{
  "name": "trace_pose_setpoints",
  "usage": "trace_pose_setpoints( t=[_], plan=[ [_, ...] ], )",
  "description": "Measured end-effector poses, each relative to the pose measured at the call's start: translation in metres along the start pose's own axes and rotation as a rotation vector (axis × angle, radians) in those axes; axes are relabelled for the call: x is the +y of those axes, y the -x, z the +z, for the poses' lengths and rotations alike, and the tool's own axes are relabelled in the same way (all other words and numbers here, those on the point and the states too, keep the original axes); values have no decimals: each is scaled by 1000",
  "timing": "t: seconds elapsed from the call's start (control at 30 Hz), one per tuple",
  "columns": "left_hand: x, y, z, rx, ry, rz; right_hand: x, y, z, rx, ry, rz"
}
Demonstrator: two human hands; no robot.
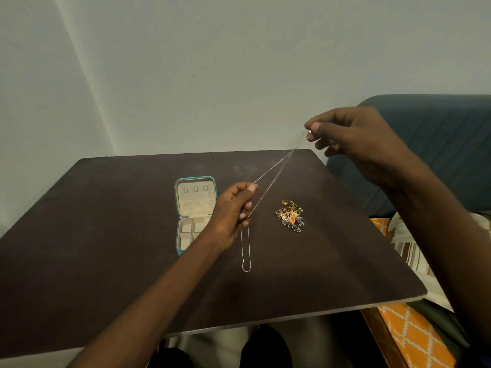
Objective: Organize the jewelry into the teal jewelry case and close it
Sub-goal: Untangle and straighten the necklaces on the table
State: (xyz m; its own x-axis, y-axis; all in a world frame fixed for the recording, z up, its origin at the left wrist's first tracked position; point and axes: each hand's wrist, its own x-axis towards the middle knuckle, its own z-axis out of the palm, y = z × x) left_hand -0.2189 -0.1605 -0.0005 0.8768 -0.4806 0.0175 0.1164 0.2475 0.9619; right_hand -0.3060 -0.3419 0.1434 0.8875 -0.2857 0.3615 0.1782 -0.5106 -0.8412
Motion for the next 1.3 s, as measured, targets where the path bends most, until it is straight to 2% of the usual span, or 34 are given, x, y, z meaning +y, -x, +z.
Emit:
trace_pose_setpoints(
  t=[0.13, 0.27, 0.4, 0.53, 0.7, 0.8, 0.93, 1.13, 1.3],
  plan=[
    [5, 3, -3, 13, 67, -48, 6, 2, 0, 33, -43, 54],
    [20, 3, -9, 23, 183, -114, 10, 6, -2, -26, -103, 50],
    [40, -1, -21, 63, 191, -105, 17, 11, -6, -100, -132, 15],
    [51, -5, -29, 75, 71, 8, 25, 14, -4, -96, -197, 65],
    [46, -5, -31, 23, -250, 160, 27, 13, 1, 19, -322, 147],
    [38, -5, -29, -59, -371, 189, 26, 13, 2, 63, -346, 140],
    [21, -7, -27, -132, -565, 185, 26, 14, 5, -3, -403, 161],
    [15, -9, -20, -127, -486, 102, 35, 18, 4, -171, -439, 145],
    [22, -12, -15, -42, -501, 131, 44, 20, 4, -182, -430, 140]
  ],
)
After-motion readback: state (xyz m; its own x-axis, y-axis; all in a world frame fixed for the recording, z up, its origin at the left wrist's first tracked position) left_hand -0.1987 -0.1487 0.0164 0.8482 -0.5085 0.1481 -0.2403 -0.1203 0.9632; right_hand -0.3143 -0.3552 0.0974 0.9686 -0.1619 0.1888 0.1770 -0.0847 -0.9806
